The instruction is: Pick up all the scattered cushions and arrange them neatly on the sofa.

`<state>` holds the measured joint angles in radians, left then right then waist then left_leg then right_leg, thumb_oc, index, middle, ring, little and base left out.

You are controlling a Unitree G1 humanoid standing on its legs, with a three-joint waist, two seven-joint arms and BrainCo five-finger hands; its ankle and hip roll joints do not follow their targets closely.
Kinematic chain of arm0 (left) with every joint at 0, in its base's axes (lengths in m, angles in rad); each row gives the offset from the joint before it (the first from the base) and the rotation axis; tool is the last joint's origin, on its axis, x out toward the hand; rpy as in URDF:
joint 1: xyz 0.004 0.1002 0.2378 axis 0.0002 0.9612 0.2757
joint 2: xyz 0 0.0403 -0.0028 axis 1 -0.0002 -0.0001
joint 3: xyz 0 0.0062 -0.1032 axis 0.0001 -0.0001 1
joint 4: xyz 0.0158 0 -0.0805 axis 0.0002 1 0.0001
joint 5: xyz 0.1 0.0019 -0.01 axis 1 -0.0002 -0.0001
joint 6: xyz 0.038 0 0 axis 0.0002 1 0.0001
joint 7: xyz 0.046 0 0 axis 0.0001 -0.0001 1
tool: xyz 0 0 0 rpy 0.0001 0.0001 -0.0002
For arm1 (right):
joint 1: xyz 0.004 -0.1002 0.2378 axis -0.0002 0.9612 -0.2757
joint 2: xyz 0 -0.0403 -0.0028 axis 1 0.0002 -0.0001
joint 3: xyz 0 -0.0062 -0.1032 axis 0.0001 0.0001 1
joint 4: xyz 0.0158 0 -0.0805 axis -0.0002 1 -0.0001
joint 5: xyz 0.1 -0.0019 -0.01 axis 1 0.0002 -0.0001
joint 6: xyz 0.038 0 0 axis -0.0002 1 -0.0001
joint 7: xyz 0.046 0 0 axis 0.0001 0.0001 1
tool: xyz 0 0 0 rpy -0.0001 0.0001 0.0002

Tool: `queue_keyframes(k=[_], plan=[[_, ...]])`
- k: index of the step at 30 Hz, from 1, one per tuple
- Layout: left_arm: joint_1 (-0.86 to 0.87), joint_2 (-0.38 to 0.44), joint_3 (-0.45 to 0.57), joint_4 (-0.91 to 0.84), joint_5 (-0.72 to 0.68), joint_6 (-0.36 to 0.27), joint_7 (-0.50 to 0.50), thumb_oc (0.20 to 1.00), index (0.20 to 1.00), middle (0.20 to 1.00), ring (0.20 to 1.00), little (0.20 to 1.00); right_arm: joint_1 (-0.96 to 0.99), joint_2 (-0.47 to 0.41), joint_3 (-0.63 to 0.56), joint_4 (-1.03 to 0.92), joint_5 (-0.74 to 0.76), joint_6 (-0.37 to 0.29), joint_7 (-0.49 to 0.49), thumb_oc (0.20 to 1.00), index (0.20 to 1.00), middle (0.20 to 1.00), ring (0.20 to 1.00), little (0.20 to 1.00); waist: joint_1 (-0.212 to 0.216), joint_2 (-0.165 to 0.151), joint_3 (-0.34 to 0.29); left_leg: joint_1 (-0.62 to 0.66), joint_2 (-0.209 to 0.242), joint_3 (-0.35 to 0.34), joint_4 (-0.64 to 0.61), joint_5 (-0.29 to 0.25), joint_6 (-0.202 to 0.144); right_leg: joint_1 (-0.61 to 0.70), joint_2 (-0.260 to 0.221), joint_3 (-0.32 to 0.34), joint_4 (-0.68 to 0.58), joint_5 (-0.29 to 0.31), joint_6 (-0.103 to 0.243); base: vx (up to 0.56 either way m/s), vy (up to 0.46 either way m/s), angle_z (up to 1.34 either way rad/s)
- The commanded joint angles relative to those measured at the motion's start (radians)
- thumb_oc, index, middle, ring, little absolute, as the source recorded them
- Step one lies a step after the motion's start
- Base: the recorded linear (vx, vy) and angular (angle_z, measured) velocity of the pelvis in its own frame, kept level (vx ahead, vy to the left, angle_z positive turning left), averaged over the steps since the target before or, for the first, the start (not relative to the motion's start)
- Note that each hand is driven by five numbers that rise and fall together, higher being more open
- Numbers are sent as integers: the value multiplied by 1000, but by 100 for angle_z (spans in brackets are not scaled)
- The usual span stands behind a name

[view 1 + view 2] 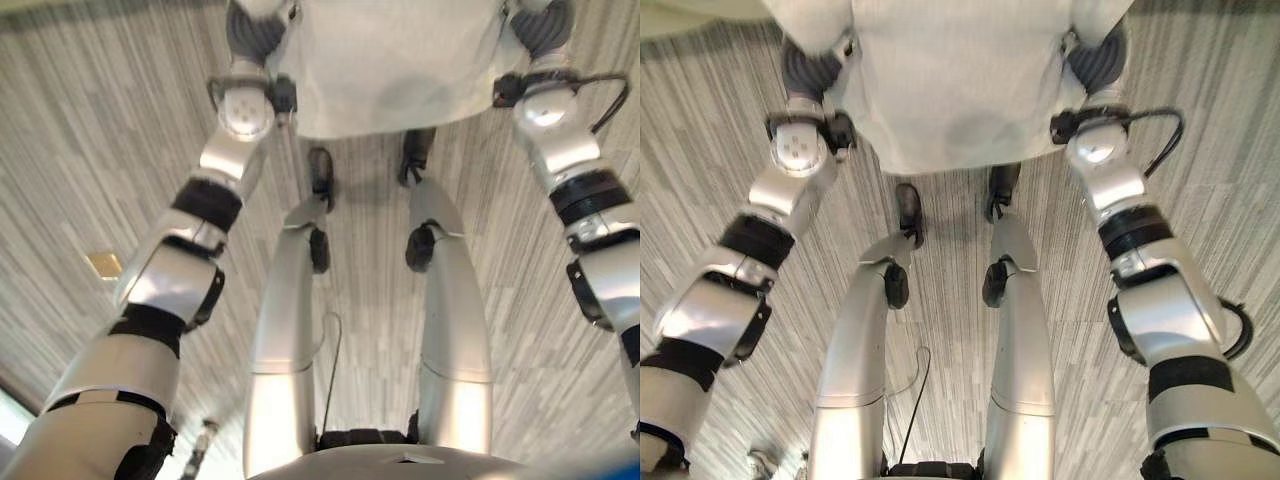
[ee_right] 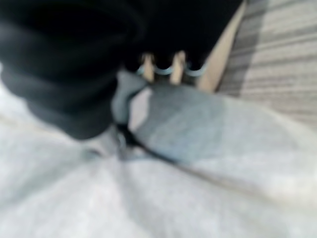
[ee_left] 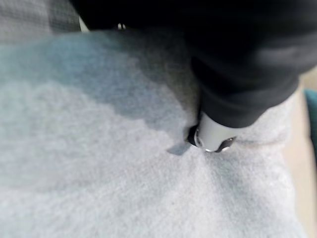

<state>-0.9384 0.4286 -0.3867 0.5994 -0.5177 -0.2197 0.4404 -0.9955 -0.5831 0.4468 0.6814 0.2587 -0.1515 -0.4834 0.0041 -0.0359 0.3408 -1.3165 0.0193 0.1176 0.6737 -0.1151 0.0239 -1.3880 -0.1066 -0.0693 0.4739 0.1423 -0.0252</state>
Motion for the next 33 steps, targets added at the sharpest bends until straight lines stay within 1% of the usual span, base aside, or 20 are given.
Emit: queue_keyframes(k=[1, 5, 6, 7, 8, 9, 12, 14, 15, 16, 17, 18, 21, 22, 23, 25, 30, 33], plan=[[49, -66, 11, -106, 72, -101, -52, 200, 200, 200, 200, 200, 26, 77, -21, -120, -75, -108, 32, 200, 200, 200, 200, 200, -32, 19, -132, 61, -19, -112, -177, 36, -37, 96, 4, -21, 164, -239, 108, -20, -23, 4], [163, -81, 48, -184, 90, -104, -71, 200, 200, 200, 200, 200, 154, 79, -97, -228, -109, -116, 55, 200, 200, 200, 200, 200, -39, 11, -133, 212, -15, -131, -259, 40, -50, 241, -5, -34, 82, -225, 112, -18, -24, 6], [168, -80, 47, -187, 91, -103, -71, 200, 200, 200, 200, 200, 160, 80, -99, -233, -111, -114, 55, 200, 200, 200, 200, 200, -39, 10, -130, 221, -15, -131, -264, 42, -50, 250, -4, -35, 78, -224, 112, -15, -49, 2], [210, -82, 66, -220, 97, -110, -78, 200, 200, 200, 200, 200, 208, 84, -124, -270, -124, -124, 61, 200, 200, 200, 200, 200, -38, 7, -139, 278, -17, -139, -291, 46, -58, 304, -9, -45, 49, -223, 112, -13, -35, 2], [214, -82, 66, -223, 98, -109, -78, 200, 200, 200, 200, 200, 213, 84, -125, -274, -125, -122, 62, 200, 200, 200, 200, 200, -38, 7, -136, 286, -17, -140, -295, 48, -59, 312, -8, -47, 46, -222, 112, -78, -48, 4], [272, -89, 90, -263, 98, -117, -88, 200, 200, 200, 200, 200, 272, 96, -152, -327, -137, -131, 71, 200, 200, 200, 200, 200, -36, 2, -147, 345, -23, -140, -337, 84, -63, 368, -13, -62, -5, -187, 106, -78, -23, 5], [362, -79, 112, -312, 115, -121, -103, 200, 200, 200, 200, 200, 361, 115, -175, -377, -153, -130, 86, 200, 200, 200, 200, 200, -28, -3, -160, 489, -27, -148, -409, 99, -75, 504, -13, -81, -71, -179, 109, -20, -16, 11], [440, -86, 128, -331, 114, -121, -114, 200, 200, 200, 200, 200, 420, 127, -175, -415, -164, -122, 108, 200, 200, 200, 200, 200, -21, -8, -166, 595, -26, -151, -450, 100, -76, 604, -14, -94, -114, -176, 107, 36, -10, 5], [442, -86, 127, -332, 114, -121, -114, 200, 200, 200, 200, 200, 422, 128, -175, -416, -164, -122, 108, 200, 200, 200, 200, 200, -21, -8, -162, 603, -25, -152, -454, 101, -76, 612, -13, -95, -117, -175, 107, 33, -7, -1], [473, -85, 136, -347, 123, -118, -117, 200, 200, 200, 200, 200, 451, 133, -181, -432, -171, -121, 113, 200, 200, 200, 200, 200, -16, -10, -157, 658, -24, -151, -473, 104, -80, 669, -12, -100, -140, -176, 108, 69, -1, 2], [540, -80, 146, -363, 146, -117, -131, 200, 200, 200, 200, 200, 503, 137, -181, -456, -187, -119, 133, 200, 200, 200, 200, 200, -10, -13, -162, 742, -21, -151, -500, 107, -82, 763, -14, -110, -181, -174, 110, 108, -6, 8], [577, -80, 157, -377, 148, -115, -138, 200, 200, 200, 200, 200, 538, 141, -187, -476, -192, -118, 145, 200, 200, 200, 200, 200, -8, -16, -163, 791, -21, -147, -517, 109, -84, 815, -11, -111, -203, -173, 110, 132, 14, 11], [668, -68, 176, -406, 158, -107, -161, 200, 200, 200, 200, 200, 617, 137, -205, -505, -202, -106, 173, 200, 200, 200, 200, 200, -2, -17, -171, 915, -22, -146, -557, 107, -84, 960, -4, -117, -271, -170, 113, 99, 10, 3], [668, -68, 176, -407, 158, -107, -161, 200, 200, 200, 200, 200, 618, 138, -206, -506, -202, -106, 173, 200, 200, 200, 200, 200, -2, -17, -170, 916, -22, -147, -561, 113, -84, 962, -4, -118, -276, -165, 113, 118, 29, -9], [728, -57, 192, -424, 169, -100, -175, 200, 200, 200, 200, 200, 674, 128, -219, -521, -214, -95, 195, 200, 200, 200, 200, 200, 1, -16, -182, 987, -15, -146, -584, 112, -87, 1047, 0, -126, -313, -166, 115, 126, 19, -4], [784, -56, 208, -435, 165, -91, -189, 200, 200, 200, 200, 200, 721, 124, -230, -537, -225, -89, 216, 200, 200, 200, 200, 200, 3, -21, -197, 1055, -8, -137, -611, 106, -92, 1125, 11, -127, -352, -172, 117, 144, 11, 7], [918, -60, 248, -455, 175, -65, -229, 200, 200, 200, 200, 200, 849, 125, -268, -567, -236, -77, 258, 200, 200, 200, 200, 200, 16, -30, -232, 1175, -3, -130, -681, 116, -100, 1262, 29, -150, -437, -175, 119, 108, -3, 12], [959, -67, 256, -464, 183, -58, -244, 200, 200, 200, 200, 200, 893, 130, -287, -574, -239, -75, 269, 200, 200, 200, 200, 200, 21, -33, -232, 1191, -8, -126, -681, 117, -105, 1301, 29, -161, -466, -171, 122, 34, 9, 27]])
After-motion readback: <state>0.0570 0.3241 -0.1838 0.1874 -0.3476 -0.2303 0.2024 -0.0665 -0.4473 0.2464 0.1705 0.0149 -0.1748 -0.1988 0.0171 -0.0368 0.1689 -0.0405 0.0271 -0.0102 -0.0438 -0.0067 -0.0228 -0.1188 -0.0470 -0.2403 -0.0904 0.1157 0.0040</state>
